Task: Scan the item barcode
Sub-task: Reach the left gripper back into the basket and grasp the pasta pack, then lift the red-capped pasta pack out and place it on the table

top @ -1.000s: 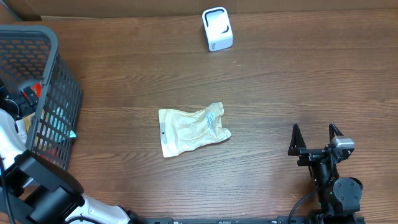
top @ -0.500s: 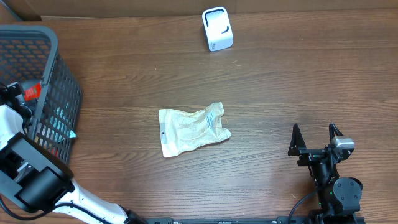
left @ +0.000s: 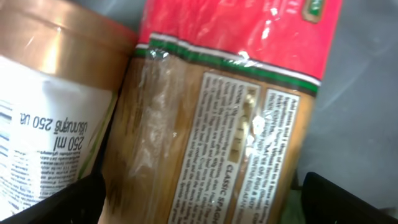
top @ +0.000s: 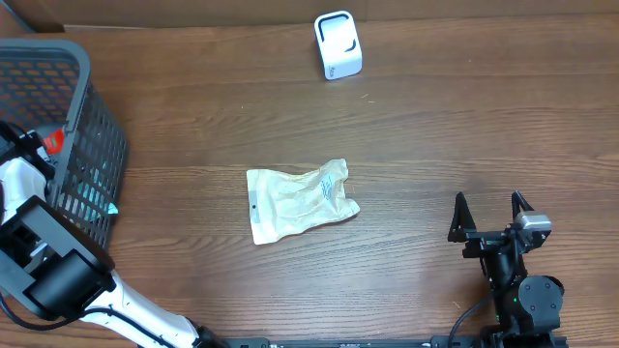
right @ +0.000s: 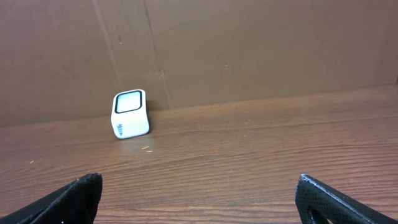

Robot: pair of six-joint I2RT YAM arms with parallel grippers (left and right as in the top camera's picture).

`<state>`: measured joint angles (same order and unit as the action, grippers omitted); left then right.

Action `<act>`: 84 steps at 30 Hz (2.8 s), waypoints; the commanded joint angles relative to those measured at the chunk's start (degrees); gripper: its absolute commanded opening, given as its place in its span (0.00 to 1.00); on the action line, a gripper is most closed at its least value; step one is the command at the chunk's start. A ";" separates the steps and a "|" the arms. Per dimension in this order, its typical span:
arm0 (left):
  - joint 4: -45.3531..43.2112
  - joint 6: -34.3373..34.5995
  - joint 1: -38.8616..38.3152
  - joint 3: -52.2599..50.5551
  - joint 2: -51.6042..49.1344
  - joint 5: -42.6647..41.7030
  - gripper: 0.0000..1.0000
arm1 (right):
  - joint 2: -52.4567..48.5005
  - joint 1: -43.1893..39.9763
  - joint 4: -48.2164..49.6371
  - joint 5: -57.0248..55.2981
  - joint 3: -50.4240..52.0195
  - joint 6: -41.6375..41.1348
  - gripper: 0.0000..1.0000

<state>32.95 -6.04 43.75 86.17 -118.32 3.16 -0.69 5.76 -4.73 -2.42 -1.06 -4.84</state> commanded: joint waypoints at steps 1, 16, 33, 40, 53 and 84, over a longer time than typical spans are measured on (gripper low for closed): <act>1.09 3.15 1.38 -0.52 -2.32 3.56 0.90 | 0.52 0.39 0.28 -0.50 0.59 0.22 1.00; -1.99 3.96 2.01 -5.55 -2.34 5.81 0.32 | 0.52 0.39 0.28 -0.50 0.59 0.22 1.00; 11.45 5.05 1.95 12.76 1.49 -10.95 0.04 | 0.52 0.39 0.28 -0.50 0.59 0.22 1.00; 20.37 6.27 1.27 26.01 5.51 -15.23 0.04 | 0.52 0.39 0.28 -0.50 0.59 0.22 1.00; 20.59 6.34 0.07 28.98 15.87 -18.80 0.04 | 0.52 0.39 0.28 -0.50 0.59 0.22 1.00; 33.03 12.13 -38.71 17.84 31.32 -18.71 0.04 | 0.52 0.39 0.28 -0.50 0.59 0.22 1.00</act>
<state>67.11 0.80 11.20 108.01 -84.95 -20.95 -0.69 5.78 -4.73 -2.42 -1.06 -4.82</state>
